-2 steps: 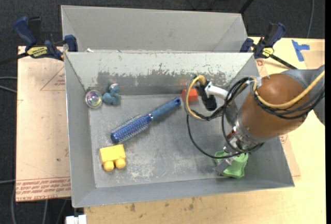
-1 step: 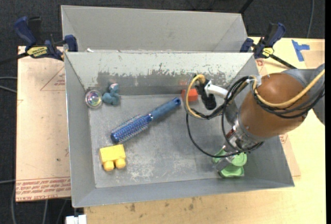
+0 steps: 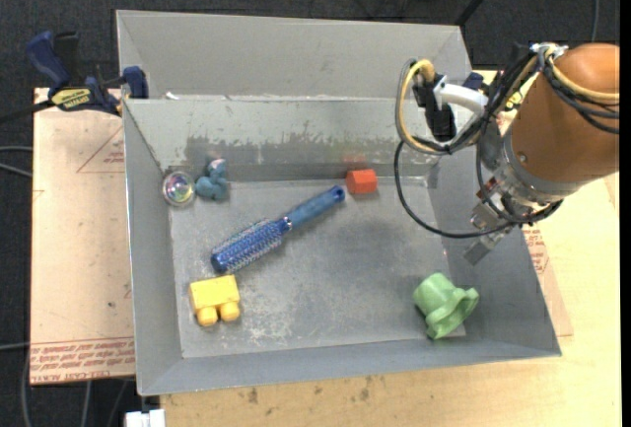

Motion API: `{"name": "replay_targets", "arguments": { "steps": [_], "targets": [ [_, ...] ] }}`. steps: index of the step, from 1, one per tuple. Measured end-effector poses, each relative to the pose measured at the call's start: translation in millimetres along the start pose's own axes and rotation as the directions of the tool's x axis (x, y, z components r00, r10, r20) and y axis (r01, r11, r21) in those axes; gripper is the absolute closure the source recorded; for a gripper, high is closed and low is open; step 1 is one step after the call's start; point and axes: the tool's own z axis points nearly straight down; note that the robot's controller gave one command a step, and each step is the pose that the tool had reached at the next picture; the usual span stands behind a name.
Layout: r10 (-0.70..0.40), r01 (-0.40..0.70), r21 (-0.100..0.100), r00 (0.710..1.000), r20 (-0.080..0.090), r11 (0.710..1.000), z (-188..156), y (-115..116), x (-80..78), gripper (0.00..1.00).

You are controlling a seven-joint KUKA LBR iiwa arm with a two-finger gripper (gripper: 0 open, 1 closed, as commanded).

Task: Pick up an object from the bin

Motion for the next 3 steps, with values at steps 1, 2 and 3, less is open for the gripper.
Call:
{"name": "replay_targets", "arguments": {
  "steps": [1,2,3],
  "targets": [
    [-0.001,0.001,-0.006,1.0,0.008,1.0,4.2,1.3,-1.7,0.0],
    [-0.098,0.098,-0.002,0.995,0.02,0.995,131.4,19.4,-13.7,0.0],
    [-0.095,0.095,-0.007,0.995,0.01,0.995,129.9,22.5,-8.1,1.0]
  ]
}}
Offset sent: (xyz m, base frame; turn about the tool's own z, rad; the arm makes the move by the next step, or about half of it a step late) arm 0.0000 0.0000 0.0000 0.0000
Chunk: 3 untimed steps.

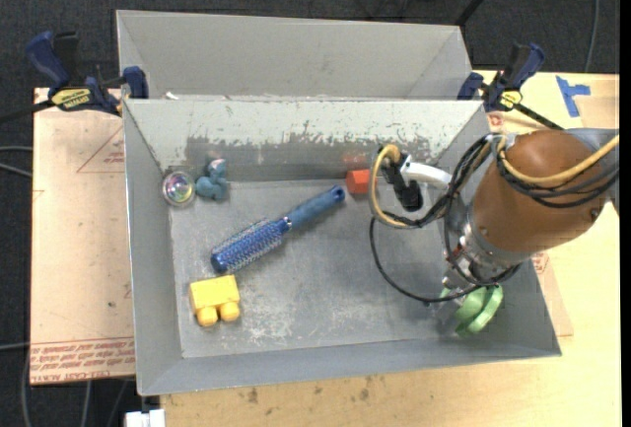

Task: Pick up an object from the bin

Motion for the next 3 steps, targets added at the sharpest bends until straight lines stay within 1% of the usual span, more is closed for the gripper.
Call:
{"name": "replay_targets", "arguments": {
  "steps": [1,2,3],
  "targets": [
    [0.006,-0.006,0.012,1.0,0.004,1.0,-7.9,17.4,12.0,1.0],
    [-0.057,0.057,0.019,0.998,0.01,0.998,-9.1,22.0,12.0,1.0],
    [-0.073,0.072,0.019,0.997,0.005,0.997,-26.0,34.5,12.0,1.0]
  ]
}}
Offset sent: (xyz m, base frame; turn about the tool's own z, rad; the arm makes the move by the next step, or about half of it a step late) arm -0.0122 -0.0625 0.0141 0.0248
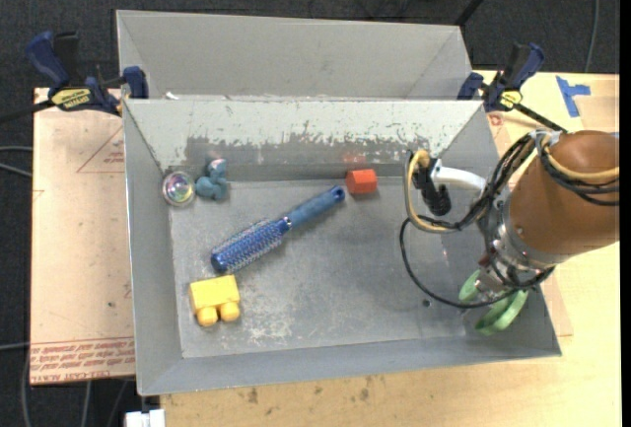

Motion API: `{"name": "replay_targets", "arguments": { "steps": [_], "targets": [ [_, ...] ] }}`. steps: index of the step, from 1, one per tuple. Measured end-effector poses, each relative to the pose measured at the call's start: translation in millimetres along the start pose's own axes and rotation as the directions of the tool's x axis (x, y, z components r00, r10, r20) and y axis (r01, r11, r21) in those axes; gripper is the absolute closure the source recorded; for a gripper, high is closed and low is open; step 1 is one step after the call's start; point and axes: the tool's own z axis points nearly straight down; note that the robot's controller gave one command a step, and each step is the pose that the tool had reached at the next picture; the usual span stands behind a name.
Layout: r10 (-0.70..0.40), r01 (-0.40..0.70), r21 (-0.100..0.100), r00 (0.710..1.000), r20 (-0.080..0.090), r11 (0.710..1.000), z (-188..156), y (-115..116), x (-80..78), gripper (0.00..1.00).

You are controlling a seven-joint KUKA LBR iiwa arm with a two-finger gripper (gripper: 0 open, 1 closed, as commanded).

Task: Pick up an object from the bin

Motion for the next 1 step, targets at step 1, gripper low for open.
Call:
{"name": "replay_targets", "arguments": {
  "steps": [1],
  "targets": [
    [0.035,-0.035,-0.013,0.999,-0.015,0.999,-84.1,-4.3,32.5,1.0]
  ]
}}
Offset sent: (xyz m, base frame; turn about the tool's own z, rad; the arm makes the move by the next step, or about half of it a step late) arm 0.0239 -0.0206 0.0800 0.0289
